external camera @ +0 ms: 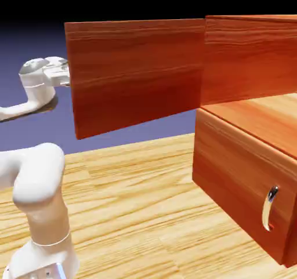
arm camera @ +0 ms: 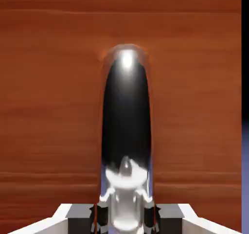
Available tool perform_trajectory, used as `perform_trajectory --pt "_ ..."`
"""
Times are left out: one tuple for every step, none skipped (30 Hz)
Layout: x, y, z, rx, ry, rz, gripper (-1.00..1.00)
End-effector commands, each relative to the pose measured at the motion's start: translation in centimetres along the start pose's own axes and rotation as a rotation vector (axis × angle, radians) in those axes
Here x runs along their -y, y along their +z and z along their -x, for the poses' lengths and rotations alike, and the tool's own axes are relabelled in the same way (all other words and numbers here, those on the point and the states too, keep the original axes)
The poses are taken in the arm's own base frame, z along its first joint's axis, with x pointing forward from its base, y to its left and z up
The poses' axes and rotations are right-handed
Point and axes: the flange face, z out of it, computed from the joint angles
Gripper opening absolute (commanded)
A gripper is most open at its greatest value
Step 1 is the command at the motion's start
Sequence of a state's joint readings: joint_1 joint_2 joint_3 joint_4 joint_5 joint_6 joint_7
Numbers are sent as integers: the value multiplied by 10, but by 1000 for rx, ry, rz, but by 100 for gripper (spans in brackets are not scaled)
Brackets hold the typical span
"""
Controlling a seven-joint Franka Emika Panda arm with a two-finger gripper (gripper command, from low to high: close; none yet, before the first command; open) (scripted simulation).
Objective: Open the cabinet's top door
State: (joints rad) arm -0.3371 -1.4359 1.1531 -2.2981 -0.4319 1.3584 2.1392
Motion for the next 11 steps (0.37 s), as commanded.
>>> perform_trajectory --pt "2 -9 2 -14 0 14 -100" --pt "4 -17 4 -27 0 26 -100" --pt "6 -26 6 -39 0 39 -100" --pt "8 -34 8 -52 0 51 -100" --pt "10 -42 11 -64 0 63 -100" --pt "13 -50 13 -76 0 75 -100" --pt "15 -57 15 -88 0 87 -100" --pt "17 -65 18 -99 0 99 -100" --pt "20 -72 20 -111 0 110 -100" --pt "22 -79 23 -122 0 122 -100" --pt "24 -83 24 -129 0 128 -100"
